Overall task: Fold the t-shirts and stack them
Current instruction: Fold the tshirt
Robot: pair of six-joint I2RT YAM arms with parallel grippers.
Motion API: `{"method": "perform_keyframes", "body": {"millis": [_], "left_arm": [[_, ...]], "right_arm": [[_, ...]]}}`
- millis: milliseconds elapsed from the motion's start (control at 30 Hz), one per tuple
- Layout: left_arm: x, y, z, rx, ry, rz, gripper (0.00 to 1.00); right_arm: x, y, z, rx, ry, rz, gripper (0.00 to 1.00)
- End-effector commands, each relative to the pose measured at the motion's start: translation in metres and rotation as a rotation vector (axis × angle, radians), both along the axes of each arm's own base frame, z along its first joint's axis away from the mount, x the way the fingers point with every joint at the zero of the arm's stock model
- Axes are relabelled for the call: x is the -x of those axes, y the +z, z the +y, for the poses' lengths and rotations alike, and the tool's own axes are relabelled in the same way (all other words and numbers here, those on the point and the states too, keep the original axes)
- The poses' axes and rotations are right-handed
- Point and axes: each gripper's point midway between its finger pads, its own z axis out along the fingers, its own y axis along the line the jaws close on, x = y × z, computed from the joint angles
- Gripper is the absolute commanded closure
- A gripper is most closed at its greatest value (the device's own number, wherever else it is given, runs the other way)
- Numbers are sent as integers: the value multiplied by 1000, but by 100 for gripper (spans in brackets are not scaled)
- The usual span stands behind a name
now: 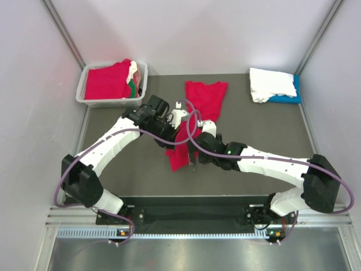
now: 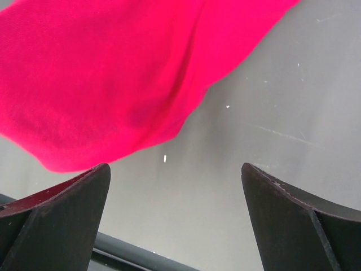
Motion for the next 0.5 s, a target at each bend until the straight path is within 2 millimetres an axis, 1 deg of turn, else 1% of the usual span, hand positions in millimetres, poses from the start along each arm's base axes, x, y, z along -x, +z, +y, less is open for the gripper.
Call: {"method": "perform_keyframes", "body": {"millis": [0, 67, 100, 133, 167, 200, 233, 267, 333, 367, 433, 467], "left_arm": [[11, 20, -12, 35, -28, -31, 100], [13, 12, -13, 20, -36, -14, 100], [14, 3, -13, -4, -41, 2, 100], [16, 0, -15, -9, -51, 7, 100], [22, -3, -22, -14, -80, 13, 100], [22, -7, -28, -22, -93, 23, 100], [26, -8, -32, -32, -114, 29, 100], [36, -11, -37, -53, -150, 46, 100], [45, -16, -42, -78, -193, 54, 100], [49, -15, -42, -78, -206, 61, 100], [62, -10, -37, -54, -239, 82, 100], [66, -7, -35, -43, -247, 79, 100]], "right_arm": [[-4, 9, 8, -44, 25, -22, 0], [-1, 7, 8, -47, 40, -14, 0], [1, 4, 5, -37, 42, -10, 0], [2, 3, 1, -27, 38, -9, 0], [2, 2, -3, -21, 30, -12, 0], [2, 3, -8, -21, 21, -21, 0], [0, 5, -13, -18, 2, -33, 0], [-5, 7, -19, -20, -19, -40, 0], [-12, 18, -29, -29, -51, -73, 0], [-19, 24, -37, -34, -78, -88, 0], [-28, 32, -47, -21, -92, -111, 0], [-36, 38, -56, -25, -120, -122, 0]]}}
